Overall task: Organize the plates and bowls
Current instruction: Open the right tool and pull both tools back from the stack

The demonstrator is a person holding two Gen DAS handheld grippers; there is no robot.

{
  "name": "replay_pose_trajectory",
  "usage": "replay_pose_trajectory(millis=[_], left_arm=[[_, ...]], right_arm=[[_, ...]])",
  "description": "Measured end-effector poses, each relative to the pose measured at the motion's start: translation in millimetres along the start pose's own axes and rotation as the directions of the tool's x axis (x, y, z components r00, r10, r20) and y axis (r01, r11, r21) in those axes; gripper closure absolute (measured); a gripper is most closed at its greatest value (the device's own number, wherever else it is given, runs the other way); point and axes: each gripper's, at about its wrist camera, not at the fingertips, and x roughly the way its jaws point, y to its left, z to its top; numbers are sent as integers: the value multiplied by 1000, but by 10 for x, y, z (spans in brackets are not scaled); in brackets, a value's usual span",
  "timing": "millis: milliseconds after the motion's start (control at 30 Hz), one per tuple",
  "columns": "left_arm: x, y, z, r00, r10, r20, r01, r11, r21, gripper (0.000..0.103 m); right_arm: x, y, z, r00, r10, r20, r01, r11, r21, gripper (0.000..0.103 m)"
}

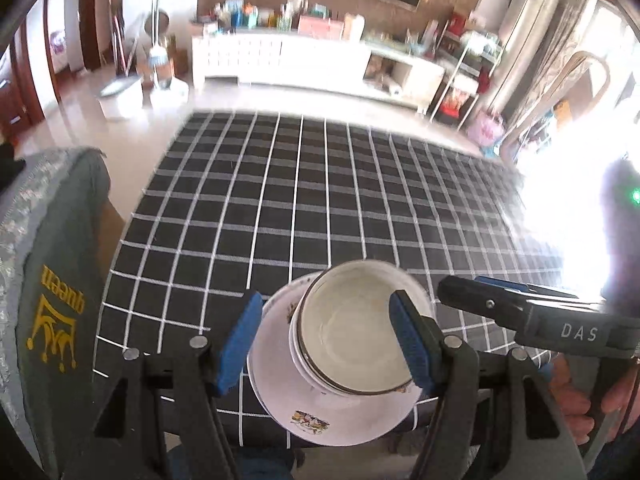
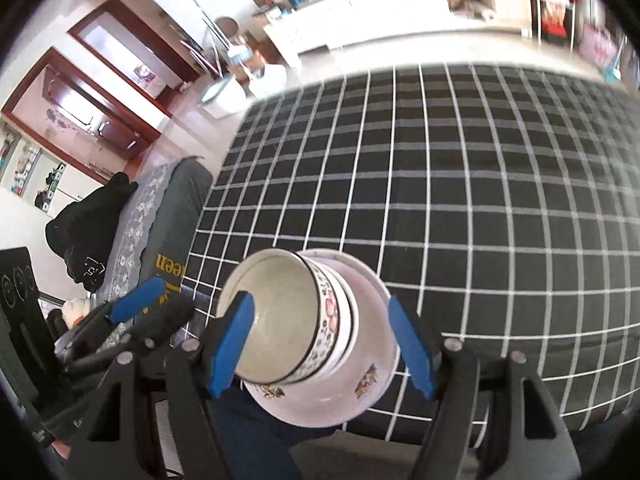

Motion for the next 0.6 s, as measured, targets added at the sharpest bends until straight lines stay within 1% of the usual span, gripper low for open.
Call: replay_pose_trajectory(millis=[67,133,200,300,400,500,600], left_arm=[[-206,-70,-47,998,12,64,-13,1000,11,39],[-381,-144,-99,992,22,122,-26,999,30,39],[-621,-276,-170,979,37,198,-49,997,60,39],[-903,-423,-277,960,43,278,-68,994,80,39],[-1110,-610,-355,943,48,329,-90,989,115,39],[-1263,-805,-453,933,27,359,-97,979,178,39],[-1332,-934,-542,924,7,381,-94,973,209,39]], right_arm=[[-147,50,-50,999,-17,40,18,999,-37,29],[-330,117,-120,995,-39,94,47,996,-82,29],[-500,173,-200,986,-62,152,81,990,-118,29],[-767,251,-352,965,-88,246,129,979,-156,29],[-985,268,-496,945,-100,311,154,976,-154,29],[-1187,237,-623,929,-106,353,167,975,-146,29],[-1387,230,-758,907,-126,402,196,970,-140,29]])
